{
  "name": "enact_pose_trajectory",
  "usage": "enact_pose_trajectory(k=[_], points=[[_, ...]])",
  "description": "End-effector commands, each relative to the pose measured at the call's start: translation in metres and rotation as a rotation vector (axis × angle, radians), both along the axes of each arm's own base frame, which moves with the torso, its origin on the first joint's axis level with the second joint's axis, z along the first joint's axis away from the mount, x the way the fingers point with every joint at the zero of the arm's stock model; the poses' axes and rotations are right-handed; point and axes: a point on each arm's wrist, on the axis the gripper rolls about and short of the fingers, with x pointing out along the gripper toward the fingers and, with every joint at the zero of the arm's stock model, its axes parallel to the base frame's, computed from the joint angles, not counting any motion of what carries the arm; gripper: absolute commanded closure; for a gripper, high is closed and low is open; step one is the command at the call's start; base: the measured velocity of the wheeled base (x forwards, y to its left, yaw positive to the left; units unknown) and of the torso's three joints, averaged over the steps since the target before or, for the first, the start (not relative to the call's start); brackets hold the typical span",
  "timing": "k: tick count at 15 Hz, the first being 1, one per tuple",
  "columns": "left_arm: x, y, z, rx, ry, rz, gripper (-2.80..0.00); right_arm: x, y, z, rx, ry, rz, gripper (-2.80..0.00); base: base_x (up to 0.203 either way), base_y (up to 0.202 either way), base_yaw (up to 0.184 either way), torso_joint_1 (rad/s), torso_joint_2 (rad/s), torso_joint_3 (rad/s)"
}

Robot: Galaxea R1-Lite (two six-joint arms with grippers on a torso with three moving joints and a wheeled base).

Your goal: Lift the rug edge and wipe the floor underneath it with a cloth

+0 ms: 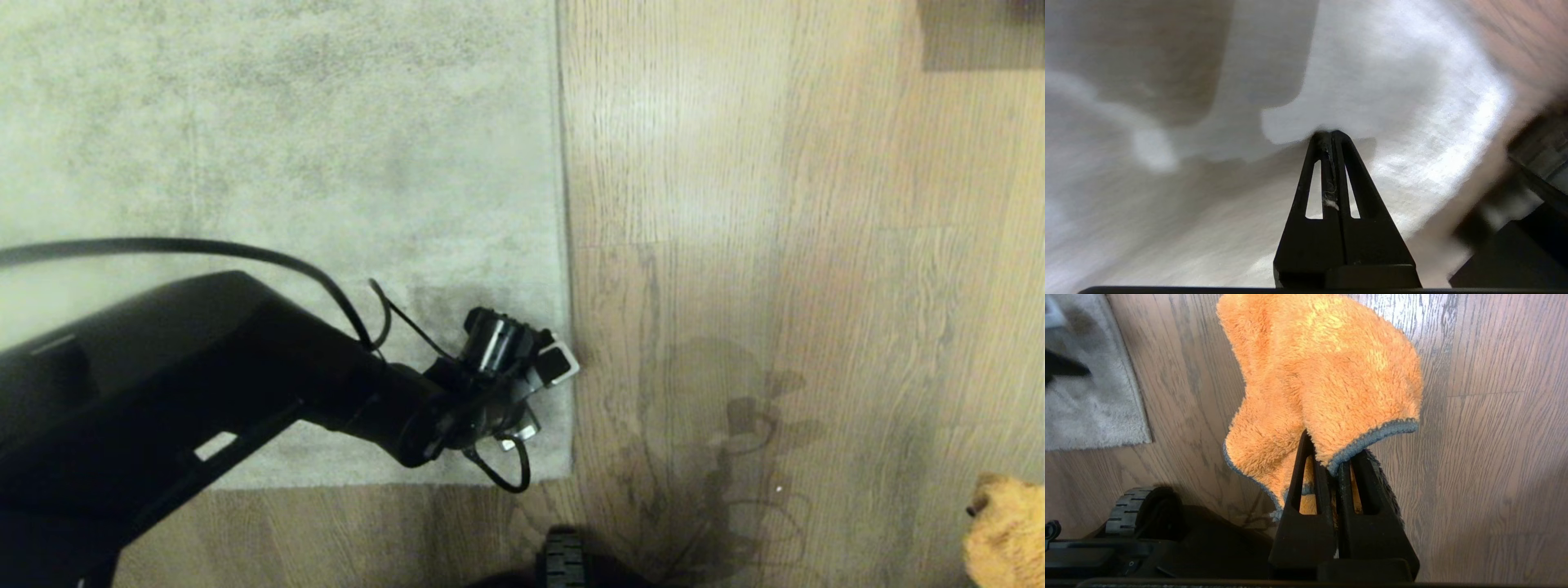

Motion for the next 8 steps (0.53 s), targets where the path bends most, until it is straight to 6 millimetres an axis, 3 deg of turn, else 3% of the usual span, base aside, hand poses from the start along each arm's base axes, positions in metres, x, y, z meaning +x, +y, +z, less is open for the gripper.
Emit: enact_pose_trajectory(k=[1,8], points=[[-0.025,0.02,0.028,-0.022,0.002,0.026,0.0,0.0,0.0,0.0,0.0,0.001,0.0,0.0,0.0,0.0,0.0,0.0,0.0,0.0],[-0.104,0.088,0.078,-0.208,-0.008,0.141,0.0,0.0,0.0,0.0,0.0,0.001,0.0,0.0,0.0,0.0,0.0,0.0,0.0,0.0]])
